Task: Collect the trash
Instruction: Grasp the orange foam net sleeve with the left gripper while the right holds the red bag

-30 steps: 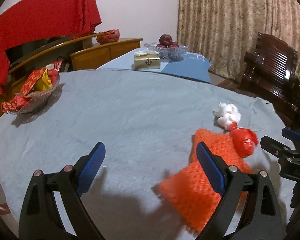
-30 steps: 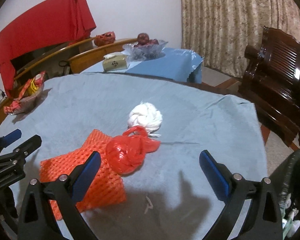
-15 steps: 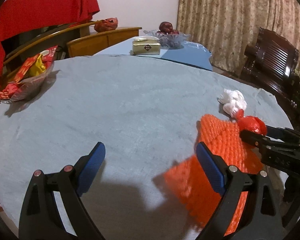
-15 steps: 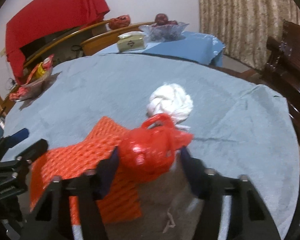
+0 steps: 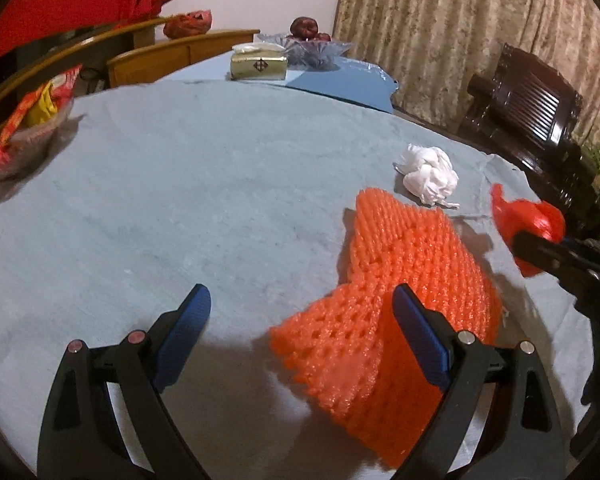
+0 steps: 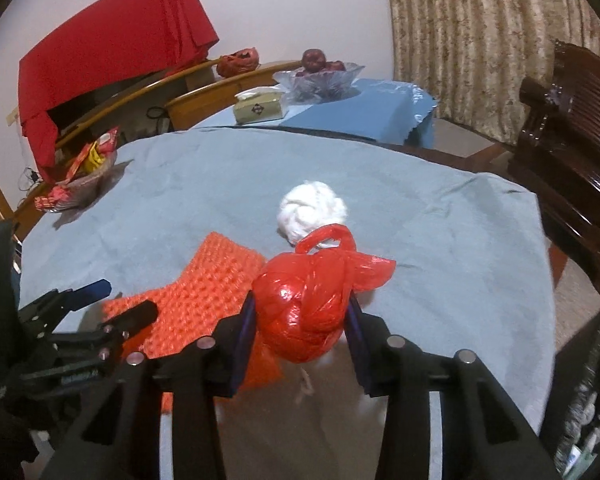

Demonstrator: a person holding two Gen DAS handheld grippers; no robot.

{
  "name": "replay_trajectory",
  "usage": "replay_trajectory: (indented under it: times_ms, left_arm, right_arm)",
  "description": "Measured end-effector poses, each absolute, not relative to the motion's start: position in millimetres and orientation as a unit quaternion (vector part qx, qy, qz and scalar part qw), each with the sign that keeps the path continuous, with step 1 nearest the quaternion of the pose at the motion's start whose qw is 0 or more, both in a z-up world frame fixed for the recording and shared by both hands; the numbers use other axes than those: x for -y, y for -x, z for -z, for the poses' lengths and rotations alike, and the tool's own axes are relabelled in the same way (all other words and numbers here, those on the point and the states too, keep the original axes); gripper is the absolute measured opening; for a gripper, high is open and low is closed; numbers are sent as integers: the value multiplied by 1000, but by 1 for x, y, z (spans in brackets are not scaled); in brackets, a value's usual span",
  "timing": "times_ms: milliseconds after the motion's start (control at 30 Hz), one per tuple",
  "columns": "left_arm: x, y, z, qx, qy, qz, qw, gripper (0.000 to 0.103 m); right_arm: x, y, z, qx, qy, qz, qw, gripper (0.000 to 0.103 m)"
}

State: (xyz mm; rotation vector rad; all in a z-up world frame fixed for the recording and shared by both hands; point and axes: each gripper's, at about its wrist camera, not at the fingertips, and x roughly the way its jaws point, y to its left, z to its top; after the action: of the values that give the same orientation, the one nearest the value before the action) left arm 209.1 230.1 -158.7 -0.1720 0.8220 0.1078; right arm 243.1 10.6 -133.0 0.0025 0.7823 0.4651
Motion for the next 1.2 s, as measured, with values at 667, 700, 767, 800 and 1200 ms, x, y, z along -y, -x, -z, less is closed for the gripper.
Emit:
replay_trajectory:
  times_ms: [667,700,767,800,1200]
  left_arm:
    - [-200,-175,141,-372,108,-33,921,11]
    - [-199,-172,138,-368,110,-32,923,11]
    - [-194,-163,131,-362,116,-33,924,11]
    - [-191,-160,129,-362,119,-33,924,11]
    - [-151,-135,139,-397,95,2,913,61]
  right_arm:
    - [31,-207,126,-382,-1,-204,901,42]
    - [32,-206,125,-381,-1,-204,902,42]
    - [35,-202,122,-378,-1,-204,903,42]
    - [36,-200,120,-377,-1,-203,904,42]
    - [52,-182,118,-377,-4,-194,906,42]
